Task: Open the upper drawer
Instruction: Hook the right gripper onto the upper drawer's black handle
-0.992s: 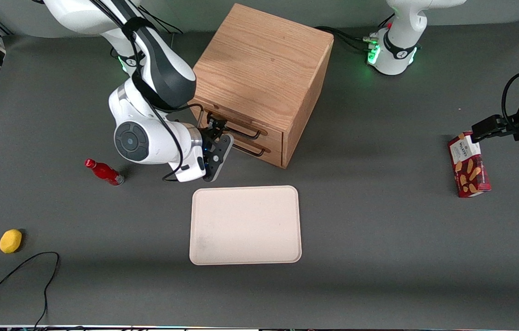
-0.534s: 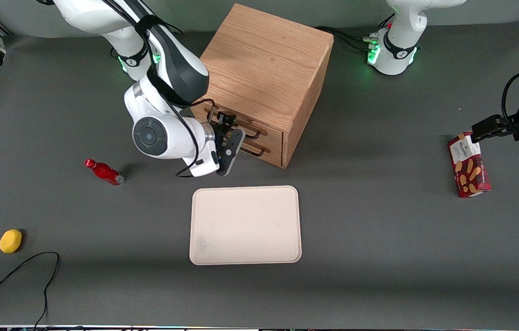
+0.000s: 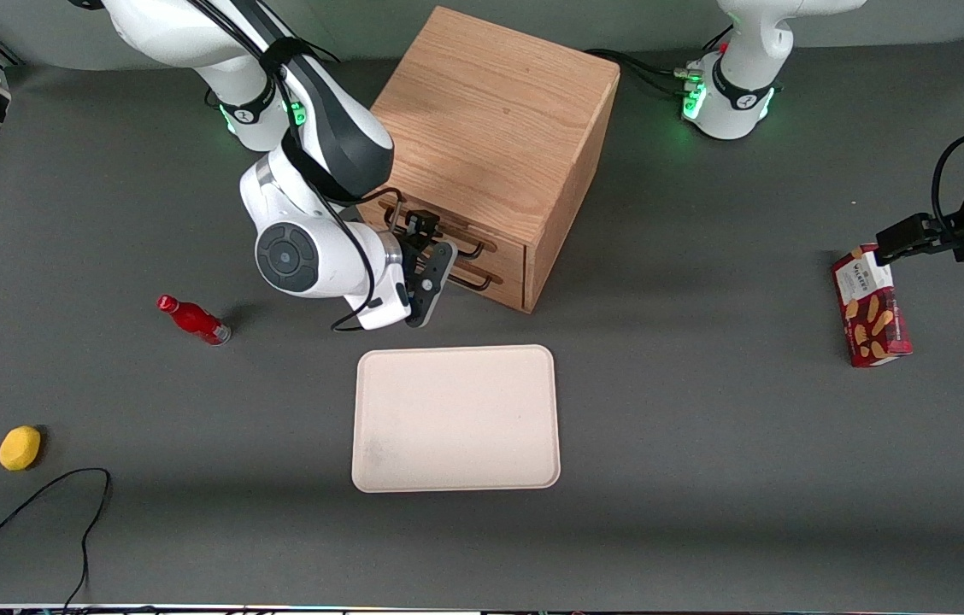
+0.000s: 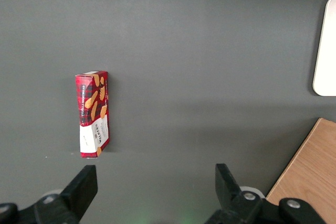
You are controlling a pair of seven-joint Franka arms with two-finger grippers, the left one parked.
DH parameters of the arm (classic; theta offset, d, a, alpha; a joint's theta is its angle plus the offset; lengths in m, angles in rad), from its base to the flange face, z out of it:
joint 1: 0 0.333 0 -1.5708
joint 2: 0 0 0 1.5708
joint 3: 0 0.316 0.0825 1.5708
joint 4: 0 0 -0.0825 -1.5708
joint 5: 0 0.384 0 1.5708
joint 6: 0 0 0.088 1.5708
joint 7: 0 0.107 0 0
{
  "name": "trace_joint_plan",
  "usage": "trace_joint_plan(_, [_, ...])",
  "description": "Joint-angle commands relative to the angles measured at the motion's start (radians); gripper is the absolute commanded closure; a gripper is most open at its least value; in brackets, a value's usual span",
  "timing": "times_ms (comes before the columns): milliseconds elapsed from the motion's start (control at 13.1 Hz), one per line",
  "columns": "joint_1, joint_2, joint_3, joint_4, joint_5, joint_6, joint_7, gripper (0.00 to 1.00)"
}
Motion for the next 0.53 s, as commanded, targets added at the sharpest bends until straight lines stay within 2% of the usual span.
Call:
trace_joint_plan(0, [0.004,-0.015,-0.008,-0.03,0.025,0.027,-0.037,0.0])
trace_joint_plan(458, [0.002,-0.002,-0.014,-0.029,0.011,0.056,-0.035,0.0])
